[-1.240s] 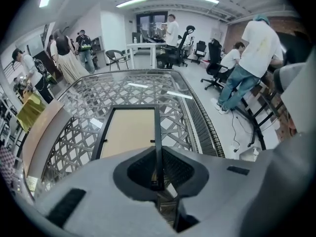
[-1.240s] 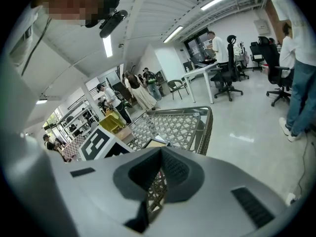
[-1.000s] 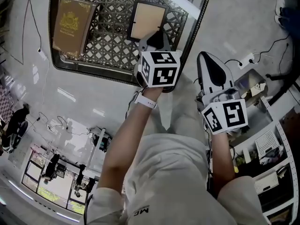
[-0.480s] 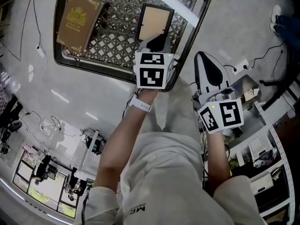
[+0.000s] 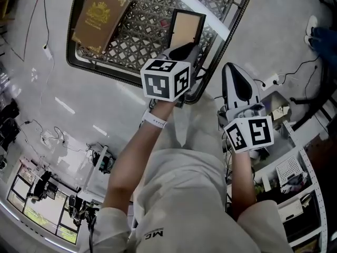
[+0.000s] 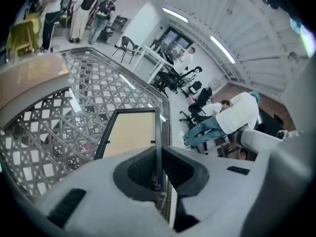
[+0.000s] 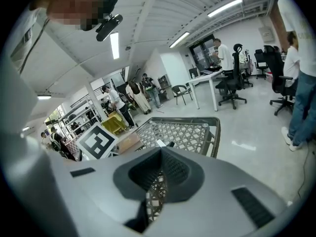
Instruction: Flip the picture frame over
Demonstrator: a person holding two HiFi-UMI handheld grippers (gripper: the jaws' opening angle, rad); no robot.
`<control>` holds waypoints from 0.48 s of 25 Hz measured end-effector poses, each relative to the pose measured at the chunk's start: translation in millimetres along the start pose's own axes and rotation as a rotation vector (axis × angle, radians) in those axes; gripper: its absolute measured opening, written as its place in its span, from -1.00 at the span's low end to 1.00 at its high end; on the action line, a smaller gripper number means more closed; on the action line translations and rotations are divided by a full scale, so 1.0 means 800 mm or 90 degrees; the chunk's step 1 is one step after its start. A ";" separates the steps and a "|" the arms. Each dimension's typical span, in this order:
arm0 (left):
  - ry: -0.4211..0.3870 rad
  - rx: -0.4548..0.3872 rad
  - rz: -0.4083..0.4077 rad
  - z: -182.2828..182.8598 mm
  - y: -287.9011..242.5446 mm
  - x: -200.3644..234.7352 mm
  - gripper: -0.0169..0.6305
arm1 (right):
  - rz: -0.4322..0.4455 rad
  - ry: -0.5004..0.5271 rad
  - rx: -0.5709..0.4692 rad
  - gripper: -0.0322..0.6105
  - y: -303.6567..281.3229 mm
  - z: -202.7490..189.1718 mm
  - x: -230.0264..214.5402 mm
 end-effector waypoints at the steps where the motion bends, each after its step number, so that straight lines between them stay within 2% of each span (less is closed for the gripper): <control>1: 0.023 -0.010 -0.023 0.000 0.002 0.002 -0.78 | 0.000 0.000 0.000 -0.85 0.000 0.000 0.002; 4: 0.085 -0.030 -0.073 -0.003 0.005 0.010 -0.78 | -0.002 0.001 0.001 -0.85 0.000 -0.001 0.007; 12: 0.156 -0.055 -0.159 -0.005 0.012 0.030 -0.78 | -0.002 -0.005 0.007 -0.85 -0.008 -0.008 0.021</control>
Point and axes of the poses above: the fingertips, and each gripper's own axes: y backward along the fingers, x to its left, z out of its top, the point moved 10 cm from there along y, backward along the fingers, and after that the axes turned 4 degrees about -z, right-handed, at the moved point
